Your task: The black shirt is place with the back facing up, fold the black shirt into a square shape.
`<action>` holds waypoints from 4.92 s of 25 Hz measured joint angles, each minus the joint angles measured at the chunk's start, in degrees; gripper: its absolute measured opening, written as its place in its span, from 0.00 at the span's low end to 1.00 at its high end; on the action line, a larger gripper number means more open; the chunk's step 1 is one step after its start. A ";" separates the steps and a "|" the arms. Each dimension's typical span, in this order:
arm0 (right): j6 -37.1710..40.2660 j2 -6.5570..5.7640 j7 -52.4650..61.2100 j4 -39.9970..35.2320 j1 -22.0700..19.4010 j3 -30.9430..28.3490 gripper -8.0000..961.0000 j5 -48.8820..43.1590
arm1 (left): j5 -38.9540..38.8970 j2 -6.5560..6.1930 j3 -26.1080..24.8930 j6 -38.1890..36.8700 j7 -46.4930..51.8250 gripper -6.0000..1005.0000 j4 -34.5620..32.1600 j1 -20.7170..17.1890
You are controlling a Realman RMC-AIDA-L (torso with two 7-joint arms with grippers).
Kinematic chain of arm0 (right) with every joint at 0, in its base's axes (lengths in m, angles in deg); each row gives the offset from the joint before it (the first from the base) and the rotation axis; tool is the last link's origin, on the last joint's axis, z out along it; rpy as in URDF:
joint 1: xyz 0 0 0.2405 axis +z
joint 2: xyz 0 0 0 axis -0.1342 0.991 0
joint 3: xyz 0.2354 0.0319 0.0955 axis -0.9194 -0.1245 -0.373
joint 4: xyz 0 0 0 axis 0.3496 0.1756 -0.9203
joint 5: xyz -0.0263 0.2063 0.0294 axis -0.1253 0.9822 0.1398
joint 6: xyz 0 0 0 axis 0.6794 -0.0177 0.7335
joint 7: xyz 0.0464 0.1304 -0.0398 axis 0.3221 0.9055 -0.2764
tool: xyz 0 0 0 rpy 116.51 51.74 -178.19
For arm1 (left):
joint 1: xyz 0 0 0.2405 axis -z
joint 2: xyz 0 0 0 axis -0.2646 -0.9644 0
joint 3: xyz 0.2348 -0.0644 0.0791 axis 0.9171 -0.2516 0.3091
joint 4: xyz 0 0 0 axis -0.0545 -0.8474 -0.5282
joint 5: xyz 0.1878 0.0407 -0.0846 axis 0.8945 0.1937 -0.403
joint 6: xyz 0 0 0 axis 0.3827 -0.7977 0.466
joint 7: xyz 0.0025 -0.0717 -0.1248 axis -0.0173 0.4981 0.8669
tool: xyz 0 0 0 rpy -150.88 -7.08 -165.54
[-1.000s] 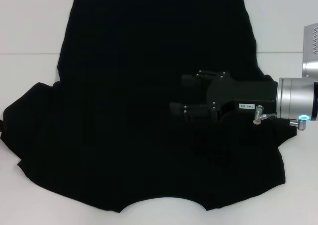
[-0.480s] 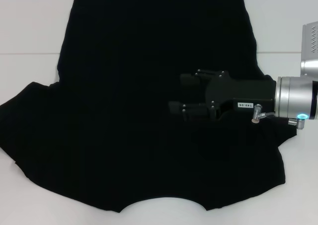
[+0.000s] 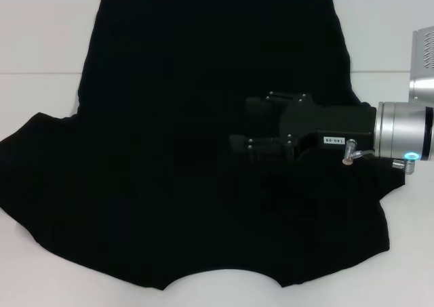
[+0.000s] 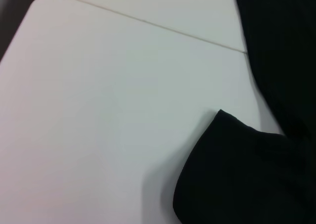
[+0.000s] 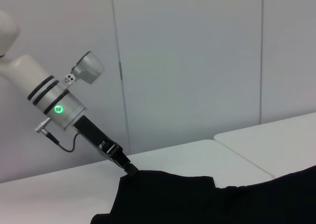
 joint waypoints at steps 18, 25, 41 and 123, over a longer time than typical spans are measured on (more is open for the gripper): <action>-0.17 0.00 -0.07 0.21 0.00 0.00 0.92 0.19 | -0.01 -0.01 -0.60 -0.55 0.72 0.01 -0.35 -0.62; -0.18 0.00 -0.23 0.33 -0.06 0.00 0.92 0.18 | -0.01 -0.01 -0.59 -0.81 0.76 0.01 -0.38 -0.60; -0.13 0.00 -0.54 0.49 -0.53 0.00 0.92 0.17 | -0.81 0.55 1.31 -0.26 -0.96 0.01 2.37 7.21; -15.60 -9.71 67.73 -1.98 -3.61 -5.88 0.92 -31.80 | -37.67 6.59 19.61 -22.28 -56.93 0.94 14.86 -0.19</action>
